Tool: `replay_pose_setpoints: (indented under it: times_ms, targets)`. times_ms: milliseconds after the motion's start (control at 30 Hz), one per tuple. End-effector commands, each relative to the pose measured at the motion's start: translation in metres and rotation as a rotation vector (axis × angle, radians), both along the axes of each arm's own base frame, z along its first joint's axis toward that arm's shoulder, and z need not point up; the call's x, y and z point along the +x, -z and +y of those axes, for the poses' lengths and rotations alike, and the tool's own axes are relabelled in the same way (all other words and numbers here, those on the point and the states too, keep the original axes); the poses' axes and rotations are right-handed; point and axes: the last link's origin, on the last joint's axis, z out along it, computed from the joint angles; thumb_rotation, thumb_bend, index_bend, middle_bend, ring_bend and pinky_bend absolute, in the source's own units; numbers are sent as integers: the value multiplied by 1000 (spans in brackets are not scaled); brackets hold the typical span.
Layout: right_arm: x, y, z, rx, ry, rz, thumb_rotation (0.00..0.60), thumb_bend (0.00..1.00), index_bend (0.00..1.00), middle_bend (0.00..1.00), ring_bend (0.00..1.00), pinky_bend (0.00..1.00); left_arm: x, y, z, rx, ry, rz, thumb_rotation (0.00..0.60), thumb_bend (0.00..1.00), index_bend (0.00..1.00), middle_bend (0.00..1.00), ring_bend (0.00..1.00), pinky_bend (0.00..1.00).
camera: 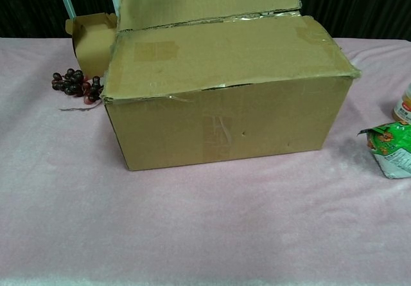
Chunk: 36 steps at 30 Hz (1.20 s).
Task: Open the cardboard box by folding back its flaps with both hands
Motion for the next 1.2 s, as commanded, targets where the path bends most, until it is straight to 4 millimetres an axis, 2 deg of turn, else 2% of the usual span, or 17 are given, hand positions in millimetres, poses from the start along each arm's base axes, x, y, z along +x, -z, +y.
replay_pose_setpoints:
  times_ms: [33, 133, 233, 300, 467, 600, 800, 967, 1067, 1167, 1200]
  targets:
    - [-1, -1, 0, -3, -1, 12, 600, 249, 0, 0, 0, 225, -15, -2, -4, -10, -31, -25, 600, 403, 0, 0, 0, 0]
    - [-1, -2, 0, -13, -1, 16, 600, 262, 0, 0, 0, 225, -25, -7, -14, -22, -29, -76, 600, 342, 0, 0, 0, 0]
    - [-2, -4, 0, -19, -2, 28, 600, 265, 0, 0, 0, 225, -36, -18, -36, -41, -20, -172, 600, 276, 0, 0, 0, 0]
    - [-2, -4, 0, -22, -7, 44, 600, 267, 0, 0, 0, 225, -45, -27, -58, -66, -20, -270, 600, 243, 0, 0, 0, 0]
    - [-2, -3, 0, -24, -20, 73, 600, 269, 0, 0, 0, 225, -64, -48, -107, -97, -25, -387, 600, 191, 0, 0, 0, 0]
    - [-2, -3, -1, -30, -32, 105, 600, 269, 0, 0, 0, 225, -93, -59, -159, -115, -52, -426, 600, 160, 0, 0, 0, 0]
    - [0, -2, -2, -43, -56, 148, 600, 238, 0, 0, 0, 225, -139, -63, -210, -111, -138, -439, 600, 153, 0, 0, 0, 0]
    - [3, -3, -2, -57, -70, 144, 600, 220, 0, 0, 0, 225, -169, -56, -238, -105, -195, -472, 600, 153, 0, 0, 0, 0]
    - [8, -6, -4, -75, -94, 147, 600, 277, 0, 0, 0, 225, -189, -49, -251, -94, -222, -482, 600, 154, 0, 0, 0, 0]
    - [17, -10, -8, -84, -123, 144, 600, 461, 0, 0, 0, 225, -199, -45, -256, -94, -224, -492, 600, 154, 0, 0, 0, 0]
    - [20, -11, -10, -85, -133, 140, 600, 551, 0, 0, 0, 225, -200, -44, -256, -94, -222, -493, 600, 155, 0, 0, 0, 0]
